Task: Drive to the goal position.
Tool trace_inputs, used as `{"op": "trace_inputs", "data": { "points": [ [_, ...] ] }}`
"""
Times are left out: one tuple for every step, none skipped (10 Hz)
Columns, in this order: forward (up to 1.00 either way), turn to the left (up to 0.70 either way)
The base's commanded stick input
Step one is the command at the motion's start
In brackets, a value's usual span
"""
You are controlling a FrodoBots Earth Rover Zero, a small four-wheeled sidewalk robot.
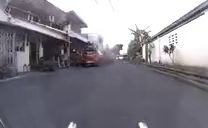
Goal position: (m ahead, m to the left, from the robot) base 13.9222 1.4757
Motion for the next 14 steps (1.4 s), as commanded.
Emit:
{"op": "trace_inputs", "data": {
  "points": [
    [0.7, 0.0],
    [0.7, 0.0],
    [0.7, 0.0],
    [0.7, 0.0],
    [0.7, 0.0],
    [0.7, -0.06],
    [0.7, -0.2],
    [0.7, -0.31],
    [0.7, -0.34],
    [0.7, -0.35],
    [0.7, -0.29],
    [0.7, -0.09],
    [0.7, 0.0],
    [0.7, 0.0]
  ]
}}
